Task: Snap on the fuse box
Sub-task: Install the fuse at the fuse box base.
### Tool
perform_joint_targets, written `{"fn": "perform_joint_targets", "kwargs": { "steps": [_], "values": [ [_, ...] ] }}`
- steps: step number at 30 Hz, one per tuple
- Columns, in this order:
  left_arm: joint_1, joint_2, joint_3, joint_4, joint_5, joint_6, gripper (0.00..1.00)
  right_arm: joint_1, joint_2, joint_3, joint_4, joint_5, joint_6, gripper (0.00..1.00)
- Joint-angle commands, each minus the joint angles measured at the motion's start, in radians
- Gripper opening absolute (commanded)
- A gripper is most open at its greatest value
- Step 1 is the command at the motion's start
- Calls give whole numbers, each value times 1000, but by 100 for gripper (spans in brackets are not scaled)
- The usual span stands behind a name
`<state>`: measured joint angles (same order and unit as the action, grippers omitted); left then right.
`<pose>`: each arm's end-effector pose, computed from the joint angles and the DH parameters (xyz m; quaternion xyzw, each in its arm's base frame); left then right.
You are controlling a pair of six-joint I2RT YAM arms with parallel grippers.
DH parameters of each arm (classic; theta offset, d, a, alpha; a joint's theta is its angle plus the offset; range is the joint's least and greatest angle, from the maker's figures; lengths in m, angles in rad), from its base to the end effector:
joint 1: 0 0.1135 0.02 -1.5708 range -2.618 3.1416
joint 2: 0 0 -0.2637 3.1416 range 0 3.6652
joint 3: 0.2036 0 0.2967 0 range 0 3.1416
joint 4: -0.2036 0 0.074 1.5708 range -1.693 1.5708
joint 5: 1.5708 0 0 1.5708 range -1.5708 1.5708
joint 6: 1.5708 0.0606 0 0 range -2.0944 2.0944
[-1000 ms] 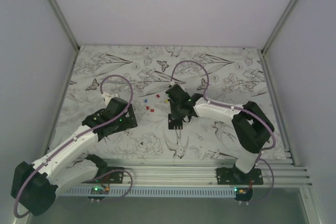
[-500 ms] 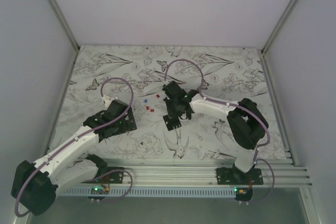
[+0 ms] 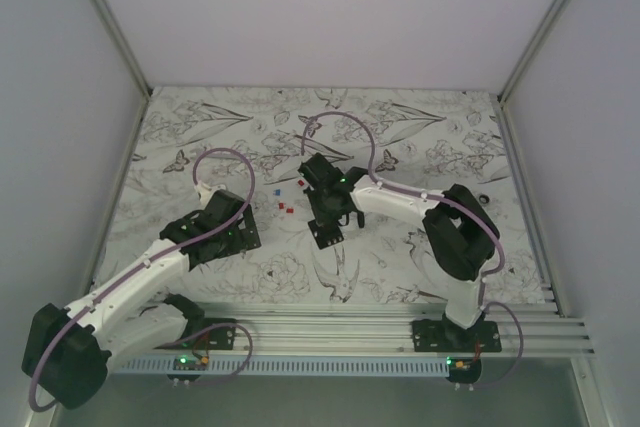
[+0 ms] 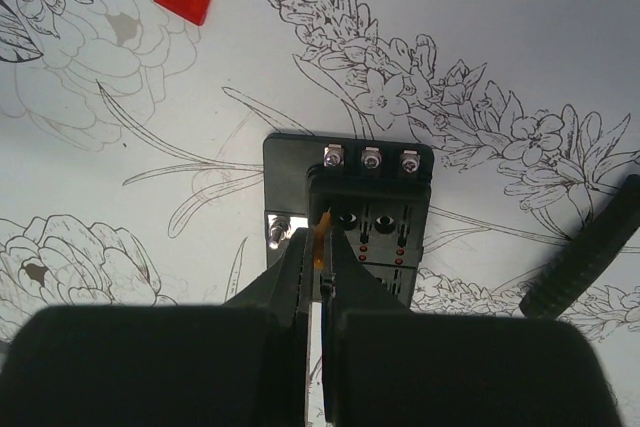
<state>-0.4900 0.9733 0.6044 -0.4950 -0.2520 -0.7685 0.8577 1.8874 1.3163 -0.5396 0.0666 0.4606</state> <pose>0.2281 -0.1046 0.1818 -0.1723 0.9157 -0.1068 0.3470 0.2900 0.3292 0.1370 -0.1845 0.9555 0.1139 0.2000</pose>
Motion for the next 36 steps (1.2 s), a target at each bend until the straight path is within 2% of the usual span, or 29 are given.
{"fn": "perform_joint_targets", "kwargs": {
  "steps": [1, 9, 16, 21, 24, 36],
  "values": [
    [8, -7, -9, -27, 14, 6, 100, 28, 60, 44, -93, 59, -36, 0],
    [7, -20, -15, -25, 7, 5, 100, 32, 37, 46, -78, 72, -45, 3],
    [7, -8, -12, -25, 5, 5, 100, 33, 23, 54, -80, 75, -53, 10],
    [7, 7, -8, -25, 10, 5, 100, 49, -22, 56, -71, 101, -57, 25],
    [7, 10, -6, -25, 13, 6, 100, 61, -50, 56, -70, 131, -52, 28],
    [7, 3, -8, -25, 13, 6, 100, 81, -16, 55, -72, 186, -8, 29]
  ]
}}
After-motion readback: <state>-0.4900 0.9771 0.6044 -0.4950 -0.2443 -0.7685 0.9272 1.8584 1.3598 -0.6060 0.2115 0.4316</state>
